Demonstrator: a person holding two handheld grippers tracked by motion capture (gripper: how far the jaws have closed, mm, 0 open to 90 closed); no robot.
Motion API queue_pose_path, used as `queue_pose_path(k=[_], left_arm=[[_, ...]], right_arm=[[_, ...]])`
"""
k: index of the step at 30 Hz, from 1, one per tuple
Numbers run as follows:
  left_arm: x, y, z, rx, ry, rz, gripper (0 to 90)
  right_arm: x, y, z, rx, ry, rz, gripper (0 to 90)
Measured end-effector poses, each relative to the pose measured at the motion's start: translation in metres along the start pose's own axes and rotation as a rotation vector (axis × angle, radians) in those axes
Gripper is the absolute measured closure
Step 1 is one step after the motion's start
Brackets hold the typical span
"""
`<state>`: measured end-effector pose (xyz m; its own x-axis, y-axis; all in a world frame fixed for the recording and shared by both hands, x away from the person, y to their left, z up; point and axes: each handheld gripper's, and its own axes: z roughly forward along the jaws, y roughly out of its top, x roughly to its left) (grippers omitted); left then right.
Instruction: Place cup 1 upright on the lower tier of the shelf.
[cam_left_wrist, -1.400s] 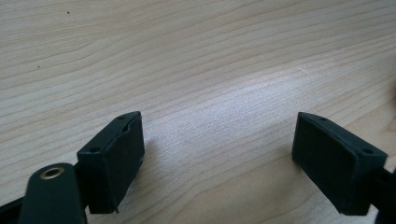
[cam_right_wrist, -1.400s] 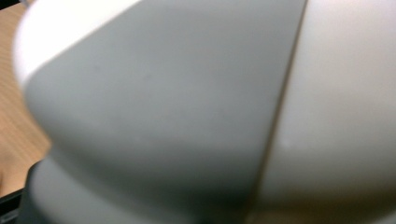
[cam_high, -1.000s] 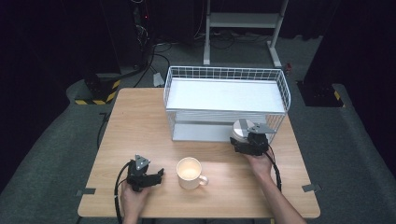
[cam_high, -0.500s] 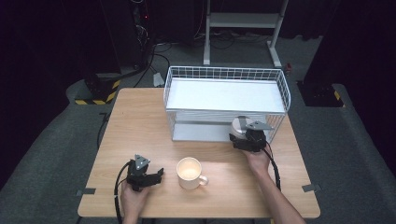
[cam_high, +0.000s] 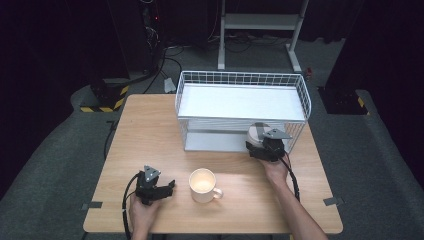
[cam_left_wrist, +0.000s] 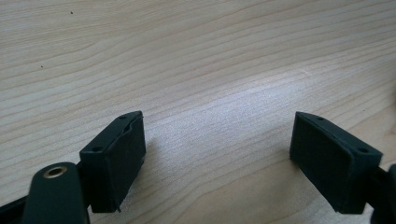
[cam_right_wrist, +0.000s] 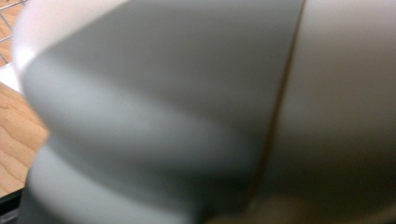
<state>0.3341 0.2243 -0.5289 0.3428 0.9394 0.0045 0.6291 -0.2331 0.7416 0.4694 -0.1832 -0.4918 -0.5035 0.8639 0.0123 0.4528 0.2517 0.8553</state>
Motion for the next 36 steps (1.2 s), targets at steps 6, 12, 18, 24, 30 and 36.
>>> queue_pose_path(k=[6,12,18,24,30,36], left_arm=[[0.0,0.0,0.0,0.0,0.0,-0.005,19.3],[0.0,0.0,0.0,0.002,0.0,0.005,17.9],[0.0,0.001,0.001,0.007,0.0,0.007,15.9],[0.0,0.001,0.001,0.006,0.001,0.007,15.4],[0.0,0.001,0.001,0.006,0.001,0.008,15.4],[0.0,0.001,0.001,0.014,-0.009,0.021,15.3]], right_arm=[[-0.002,0.001,0.003,-0.002,-0.003,0.004,18.5],[-0.005,0.006,0.008,0.012,-0.009,-0.007,18.5],[-0.006,0.006,0.011,-0.003,-0.013,0.002,18.5],[-0.008,0.005,0.014,-0.024,-0.017,0.013,18.5],[-0.009,0.005,0.014,-0.025,-0.012,0.011,18.0],[-0.012,0.004,0.013,-0.011,0.011,0.027,11.3]])
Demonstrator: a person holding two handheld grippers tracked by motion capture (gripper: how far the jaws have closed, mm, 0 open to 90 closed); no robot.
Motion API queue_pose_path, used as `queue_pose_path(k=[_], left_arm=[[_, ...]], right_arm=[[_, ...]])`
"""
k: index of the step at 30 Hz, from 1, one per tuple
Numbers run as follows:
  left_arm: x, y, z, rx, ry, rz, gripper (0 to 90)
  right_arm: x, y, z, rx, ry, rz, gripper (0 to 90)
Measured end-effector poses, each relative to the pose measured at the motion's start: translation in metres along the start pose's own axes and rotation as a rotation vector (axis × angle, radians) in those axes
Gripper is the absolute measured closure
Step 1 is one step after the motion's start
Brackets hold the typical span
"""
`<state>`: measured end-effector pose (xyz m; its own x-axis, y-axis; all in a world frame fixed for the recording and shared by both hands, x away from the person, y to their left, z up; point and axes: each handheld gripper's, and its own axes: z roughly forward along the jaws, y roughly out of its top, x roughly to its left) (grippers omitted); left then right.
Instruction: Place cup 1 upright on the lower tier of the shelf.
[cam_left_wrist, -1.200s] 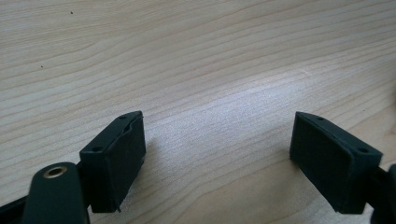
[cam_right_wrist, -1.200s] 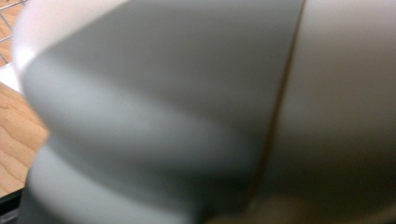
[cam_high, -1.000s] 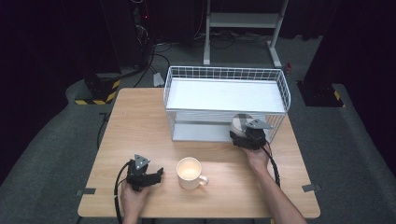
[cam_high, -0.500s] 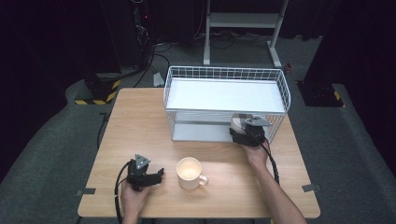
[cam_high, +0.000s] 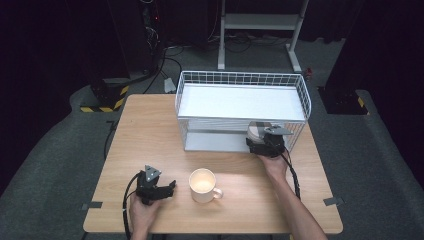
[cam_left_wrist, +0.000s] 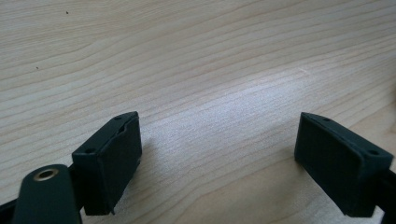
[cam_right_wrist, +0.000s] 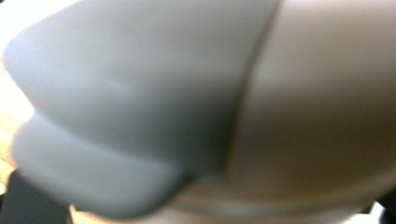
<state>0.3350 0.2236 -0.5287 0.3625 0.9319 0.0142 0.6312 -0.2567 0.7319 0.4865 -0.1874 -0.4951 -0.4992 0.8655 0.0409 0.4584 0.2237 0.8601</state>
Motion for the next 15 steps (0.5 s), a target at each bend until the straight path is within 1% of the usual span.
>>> queue_pose_path(k=[1,3,5,6,8,9,10,11,12,13,15], left_arm=[[0.0,0.0,0.0,-0.002,-0.003,0.002,15.4],[0.0,0.0,0.0,-0.002,-0.004,0.005,15.4],[0.0,0.0,0.0,0.0,-0.005,0.003,15.4],[0.0,0.0,0.0,-0.002,-0.005,0.006,15.4],[-0.001,0.0,0.0,0.0,-0.007,0.001,15.5],[-0.001,0.0,0.0,-0.001,-0.007,0.002,15.5],[-0.001,0.0,0.0,-0.003,-0.016,0.014,15.6],[-0.001,0.0,0.0,-0.006,-0.016,0.017,15.7],[-0.001,0.0,0.0,-0.005,-0.017,0.017,15.9],[-0.001,0.0,0.0,-0.005,-0.017,0.017,15.9],[-0.001,0.0,0.0,-0.006,-0.016,0.016,15.9]], right_arm=[[-0.001,0.0,0.0,-0.001,0.008,0.005,10.3],[-0.001,-0.001,0.0,0.005,0.008,0.015,10.0],[0.0,-0.001,0.0,0.005,0.01,0.011,10.0],[0.001,-0.001,-0.001,0.013,0.007,0.018,9.9],[0.002,-0.001,-0.002,0.017,0.009,-0.005,9.9],[0.002,-0.001,-0.002,0.017,0.009,-0.005,9.9],[0.003,-0.001,-0.004,0.024,0.014,0.001,10.0],[0.002,-0.002,-0.005,0.025,0.016,0.001,10.1],[0.002,-0.002,-0.006,0.024,0.012,-0.005,10.1],[0.002,-0.002,-0.009,0.027,0.013,0.005,10.2],[0.002,-0.003,-0.011,0.029,0.013,0.003,10.6]])
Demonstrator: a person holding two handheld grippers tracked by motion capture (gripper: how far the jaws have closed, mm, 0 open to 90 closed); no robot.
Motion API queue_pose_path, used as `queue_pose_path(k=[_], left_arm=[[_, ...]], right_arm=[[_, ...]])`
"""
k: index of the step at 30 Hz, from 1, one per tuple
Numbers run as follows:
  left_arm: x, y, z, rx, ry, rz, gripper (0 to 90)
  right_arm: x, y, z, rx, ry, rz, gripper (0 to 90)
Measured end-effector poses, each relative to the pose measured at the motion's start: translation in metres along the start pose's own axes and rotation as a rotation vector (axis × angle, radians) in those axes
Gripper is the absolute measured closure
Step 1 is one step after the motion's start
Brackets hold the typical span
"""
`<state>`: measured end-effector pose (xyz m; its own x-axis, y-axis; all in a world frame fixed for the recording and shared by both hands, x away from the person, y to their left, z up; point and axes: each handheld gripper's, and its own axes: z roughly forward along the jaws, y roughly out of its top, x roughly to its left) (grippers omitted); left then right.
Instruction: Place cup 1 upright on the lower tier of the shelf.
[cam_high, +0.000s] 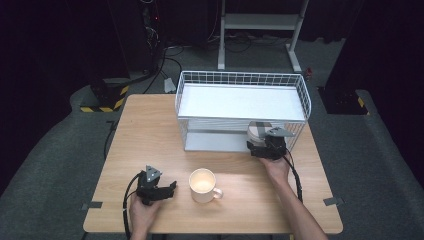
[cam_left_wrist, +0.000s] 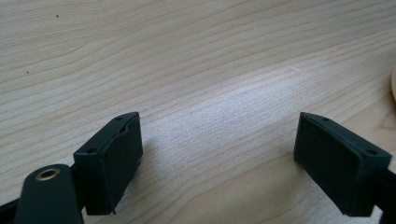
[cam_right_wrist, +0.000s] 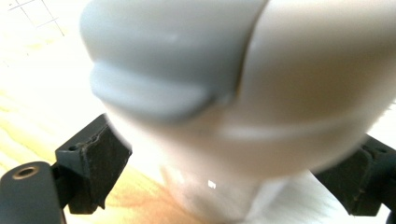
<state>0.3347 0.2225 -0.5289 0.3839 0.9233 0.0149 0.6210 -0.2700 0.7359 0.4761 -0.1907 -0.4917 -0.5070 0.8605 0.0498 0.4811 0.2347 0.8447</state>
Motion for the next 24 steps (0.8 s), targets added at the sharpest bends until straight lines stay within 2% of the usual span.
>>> queue_pose_path(k=[3,4,6,7,8,12,13,14,15,19,24], left_arm=[[0.0,0.0,0.0,0.0,0.0,0.001,15.9],[0.0,0.0,0.0,0.001,-0.001,0.001,15.9],[0.0,0.0,0.0,0.0,0.0,0.0,15.9],[0.0,0.0,0.0,0.0,0.0,0.0,15.9],[0.0,0.0,0.0,0.0,0.0,0.0,15.9],[0.0,0.0,0.0,0.002,-0.001,0.003,16.2],[0.0,0.0,0.0,0.002,-0.002,0.003,16.2],[0.0,0.0,0.0,0.002,-0.002,0.003,16.2],[0.0,0.0,0.0,0.002,-0.002,0.003,16.2],[0.0,0.0,0.0,0.0,0.0,0.0,16.2],[0.0,0.0,0.0,-0.001,0.001,-0.002,16.3]], right_arm=[[0.0,-0.003,-0.006,0.005,-0.011,-0.003,12.6],[0.001,-0.006,-0.009,0.019,-0.018,0.026,13.8],[0.0,-0.007,-0.01,0.019,-0.018,0.026,14.5],[0.001,-0.011,-0.013,0.03,-0.023,0.062,16.7],[0.001,-0.012,-0.014,0.033,-0.017,0.072,17.7],[0.001,-0.015,-0.015,0.031,-0.025,0.047,21.6],[0.003,-0.015,-0.016,0.038,-0.029,0.062,23.9],[0.004,-0.015,-0.017,0.032,-0.041,0.044,25.9],[0.008,-0.015,-0.018,0.036,-0.064,0.048,27.4],[0.009,-0.015,-0.015,0.043,-0.082,0.039,26.7],[0.012,-0.014,-0.008,0.055,-0.119,0.052,26.1]])
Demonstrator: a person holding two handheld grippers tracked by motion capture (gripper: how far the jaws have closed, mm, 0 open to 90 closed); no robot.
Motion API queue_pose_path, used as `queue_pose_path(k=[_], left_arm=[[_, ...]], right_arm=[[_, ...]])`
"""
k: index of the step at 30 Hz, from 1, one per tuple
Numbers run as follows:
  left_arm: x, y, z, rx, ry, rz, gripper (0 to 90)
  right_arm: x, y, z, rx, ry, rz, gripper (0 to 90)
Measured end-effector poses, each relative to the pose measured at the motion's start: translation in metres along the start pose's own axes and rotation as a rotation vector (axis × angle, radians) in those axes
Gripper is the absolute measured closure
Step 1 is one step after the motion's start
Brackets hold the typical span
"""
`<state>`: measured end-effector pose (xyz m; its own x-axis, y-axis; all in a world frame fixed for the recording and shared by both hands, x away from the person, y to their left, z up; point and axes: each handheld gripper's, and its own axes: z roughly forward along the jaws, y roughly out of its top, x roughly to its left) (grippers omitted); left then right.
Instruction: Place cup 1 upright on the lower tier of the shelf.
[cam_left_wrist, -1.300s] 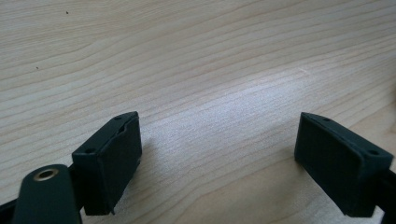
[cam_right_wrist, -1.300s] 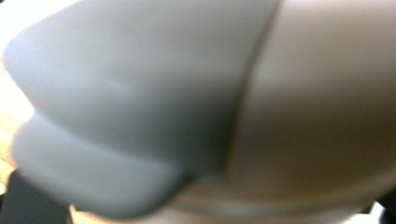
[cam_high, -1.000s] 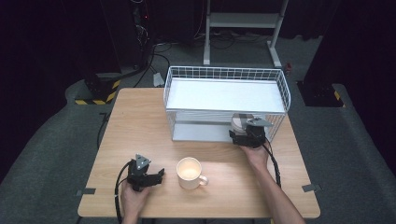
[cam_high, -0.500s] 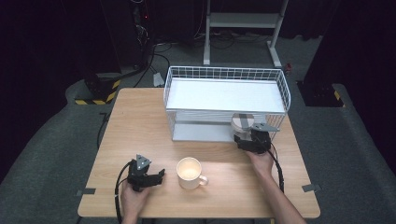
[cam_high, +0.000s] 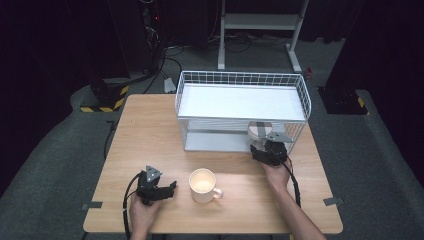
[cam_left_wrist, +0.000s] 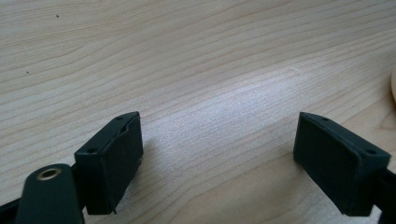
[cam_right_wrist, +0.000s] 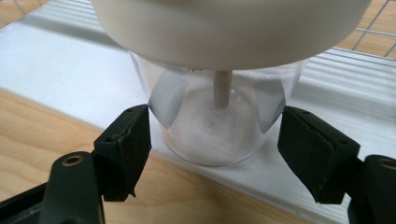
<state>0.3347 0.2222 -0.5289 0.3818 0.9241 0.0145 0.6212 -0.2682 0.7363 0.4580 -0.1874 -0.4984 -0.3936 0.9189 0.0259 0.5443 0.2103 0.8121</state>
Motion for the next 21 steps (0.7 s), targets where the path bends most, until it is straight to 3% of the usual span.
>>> queue_pose_path(k=[21], left_arm=[[0.0,0.0,0.0,0.0,0.002,-0.002,16.4]], right_arm=[[-0.007,0.013,0.019,0.017,-0.038,0.028,35.7]])
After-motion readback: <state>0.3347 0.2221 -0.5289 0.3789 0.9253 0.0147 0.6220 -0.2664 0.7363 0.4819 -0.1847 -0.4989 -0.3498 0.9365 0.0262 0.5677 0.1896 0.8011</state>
